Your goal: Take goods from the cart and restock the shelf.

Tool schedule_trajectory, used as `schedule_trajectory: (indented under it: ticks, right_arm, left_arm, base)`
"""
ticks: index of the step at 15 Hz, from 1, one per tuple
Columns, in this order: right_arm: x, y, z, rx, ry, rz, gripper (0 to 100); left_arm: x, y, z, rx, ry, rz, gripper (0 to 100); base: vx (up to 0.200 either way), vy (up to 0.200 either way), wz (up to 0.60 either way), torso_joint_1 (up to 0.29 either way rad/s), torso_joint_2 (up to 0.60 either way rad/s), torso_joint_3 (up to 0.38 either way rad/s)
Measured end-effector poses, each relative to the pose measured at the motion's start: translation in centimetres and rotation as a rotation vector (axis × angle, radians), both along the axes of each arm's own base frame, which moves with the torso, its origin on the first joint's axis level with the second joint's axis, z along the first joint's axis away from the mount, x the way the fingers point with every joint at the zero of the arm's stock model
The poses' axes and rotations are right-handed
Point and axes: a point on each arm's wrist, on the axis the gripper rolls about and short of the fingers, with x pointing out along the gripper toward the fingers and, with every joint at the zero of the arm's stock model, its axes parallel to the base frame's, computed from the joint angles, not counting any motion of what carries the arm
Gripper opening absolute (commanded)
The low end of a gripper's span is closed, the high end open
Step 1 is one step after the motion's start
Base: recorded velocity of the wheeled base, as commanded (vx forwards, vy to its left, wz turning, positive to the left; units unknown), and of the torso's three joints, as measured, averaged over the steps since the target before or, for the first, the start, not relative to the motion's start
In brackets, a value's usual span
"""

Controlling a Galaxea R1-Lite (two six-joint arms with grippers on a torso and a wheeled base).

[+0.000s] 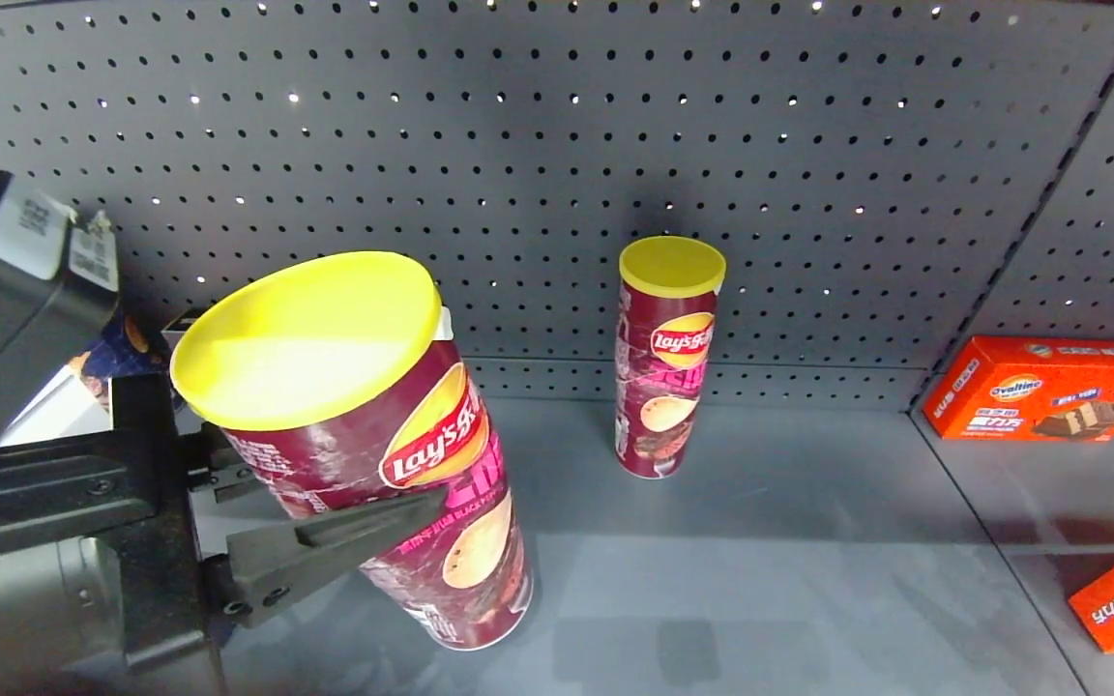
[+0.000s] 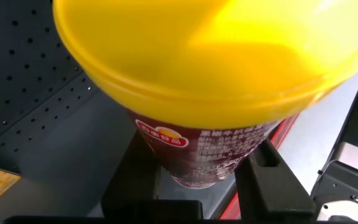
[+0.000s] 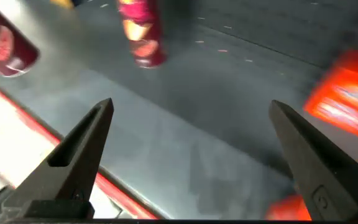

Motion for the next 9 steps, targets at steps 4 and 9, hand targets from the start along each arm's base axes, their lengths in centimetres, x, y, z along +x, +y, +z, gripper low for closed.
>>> schedule_trajectory:
  ticks: [4, 9]
  right_arm:
    - [5.3, 3.3, 2.1, 0.026, -0.039, 0.198, 100]
    - [10.4, 6.4, 1.3, 0.043, -0.019, 0.371, 100]
  left_arm:
    - [0.0, 0.0, -0.1, 0.000, 0.001, -0.001, 0]
    - [-0.1, 0.1, -0.9, 0.006, 0.033, 0.001, 0]
  base:
    - [0.000, 0.000, 0.00, 0.000, 0.00, 0.000]
    - [0.000, 0.000, 0.00, 0.000, 0.00, 0.000]
